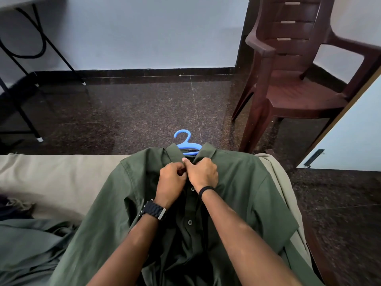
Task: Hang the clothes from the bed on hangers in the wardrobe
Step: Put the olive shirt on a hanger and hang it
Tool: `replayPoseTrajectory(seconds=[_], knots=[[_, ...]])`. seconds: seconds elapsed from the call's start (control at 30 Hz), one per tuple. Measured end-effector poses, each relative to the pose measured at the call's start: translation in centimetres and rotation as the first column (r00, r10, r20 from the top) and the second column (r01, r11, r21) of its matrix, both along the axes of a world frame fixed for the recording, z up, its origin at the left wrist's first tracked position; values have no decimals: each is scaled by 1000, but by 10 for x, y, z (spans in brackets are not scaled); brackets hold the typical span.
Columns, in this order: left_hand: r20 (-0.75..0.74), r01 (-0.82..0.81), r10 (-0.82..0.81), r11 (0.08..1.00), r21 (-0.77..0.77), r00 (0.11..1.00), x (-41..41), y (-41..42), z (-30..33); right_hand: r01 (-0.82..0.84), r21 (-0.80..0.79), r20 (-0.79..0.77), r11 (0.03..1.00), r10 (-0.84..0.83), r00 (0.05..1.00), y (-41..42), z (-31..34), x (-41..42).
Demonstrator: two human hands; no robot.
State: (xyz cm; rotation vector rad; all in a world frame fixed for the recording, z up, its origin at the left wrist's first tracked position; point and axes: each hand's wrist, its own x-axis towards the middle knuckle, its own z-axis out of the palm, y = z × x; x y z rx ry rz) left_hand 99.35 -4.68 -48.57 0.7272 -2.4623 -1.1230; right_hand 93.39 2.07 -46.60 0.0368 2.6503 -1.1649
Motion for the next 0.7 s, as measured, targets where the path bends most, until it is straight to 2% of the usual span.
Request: replayPoseTrajectory(seconds=[0.13, 0.2, 0.3, 0.4, 0.53, 0.7], knots=[[-17, -73, 78, 980, 184, 997, -1, 1, -4, -23, -36, 1, 999, 23, 1000, 4, 3, -3], [-32, -125, 142, 941, 315, 989, -1, 2, -3, 22, -223, 46, 975, -12, 999, 11, 0, -5], [-94, -111, 201, 809, 578, 975, -4, 1, 3, 130, -576, 216, 807, -3, 976, 23, -2, -5], [-141, -40, 215, 669, 742, 966, -7, 0, 12, 169, -720, 287, 673, 67, 956, 32, 3, -4], [-139, -21, 187, 663, 748, 972, -11, 2, 17, 117, -743, 236, 659, 95, 967, 36, 6, -4], [-102, -15, 138, 664, 747, 985, -13, 1, 18, -72, -574, 13, 815, 96, 995, 32, 4, -1]])
